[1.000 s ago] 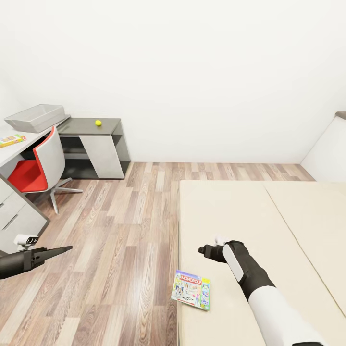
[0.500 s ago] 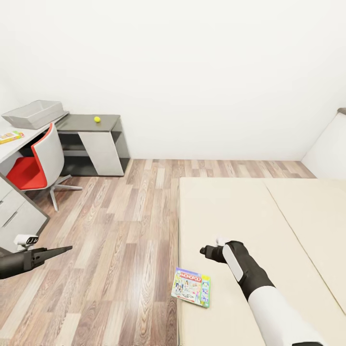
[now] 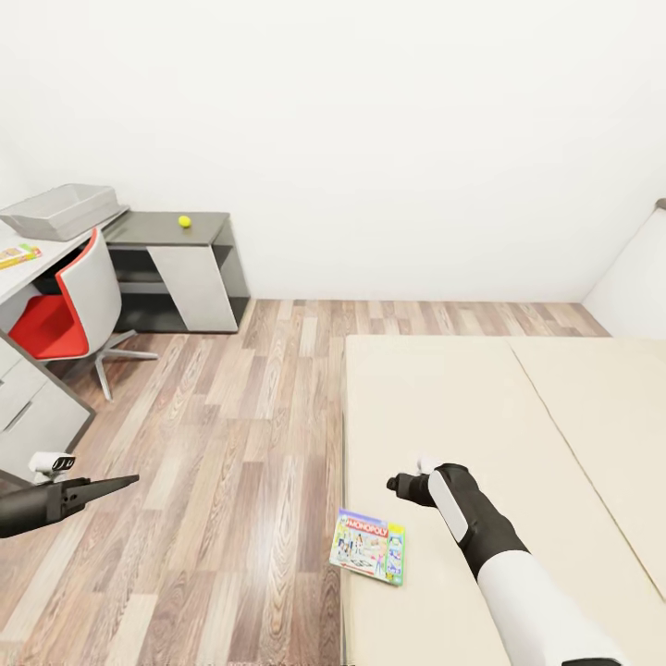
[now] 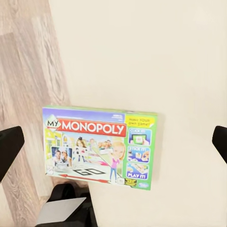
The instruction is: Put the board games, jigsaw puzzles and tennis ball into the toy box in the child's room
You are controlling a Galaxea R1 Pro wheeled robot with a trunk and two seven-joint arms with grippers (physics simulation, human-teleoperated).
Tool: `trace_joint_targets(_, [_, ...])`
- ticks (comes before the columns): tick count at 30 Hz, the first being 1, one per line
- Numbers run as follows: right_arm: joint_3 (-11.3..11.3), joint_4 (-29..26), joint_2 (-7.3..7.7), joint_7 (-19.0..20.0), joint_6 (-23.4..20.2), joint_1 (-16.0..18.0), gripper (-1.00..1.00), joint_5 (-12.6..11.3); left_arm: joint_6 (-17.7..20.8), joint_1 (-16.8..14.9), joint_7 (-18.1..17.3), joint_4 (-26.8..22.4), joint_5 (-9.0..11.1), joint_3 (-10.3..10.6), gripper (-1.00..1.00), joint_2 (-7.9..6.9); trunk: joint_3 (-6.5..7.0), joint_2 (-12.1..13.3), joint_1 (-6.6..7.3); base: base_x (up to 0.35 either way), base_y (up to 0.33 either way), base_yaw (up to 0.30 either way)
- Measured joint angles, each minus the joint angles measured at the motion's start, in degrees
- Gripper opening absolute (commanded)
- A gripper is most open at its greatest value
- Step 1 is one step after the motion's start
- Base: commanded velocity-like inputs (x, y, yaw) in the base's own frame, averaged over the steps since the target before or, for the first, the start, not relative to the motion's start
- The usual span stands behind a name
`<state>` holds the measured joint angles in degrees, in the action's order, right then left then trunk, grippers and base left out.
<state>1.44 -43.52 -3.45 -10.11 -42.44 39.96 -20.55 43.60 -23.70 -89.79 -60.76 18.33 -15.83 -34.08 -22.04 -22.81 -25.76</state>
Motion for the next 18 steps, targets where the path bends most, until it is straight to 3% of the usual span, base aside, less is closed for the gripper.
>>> trace_joint_targets(18, [0.0, 1.8, -0.09, -0.1, 0.1, 0.0, 1.0, 0.2, 0.0, 0.0, 0.0, 0.0, 0.0, 0.0, 1.0, 0.0, -1.7, 0.0, 0.0, 0.0, 0.0, 0.0])
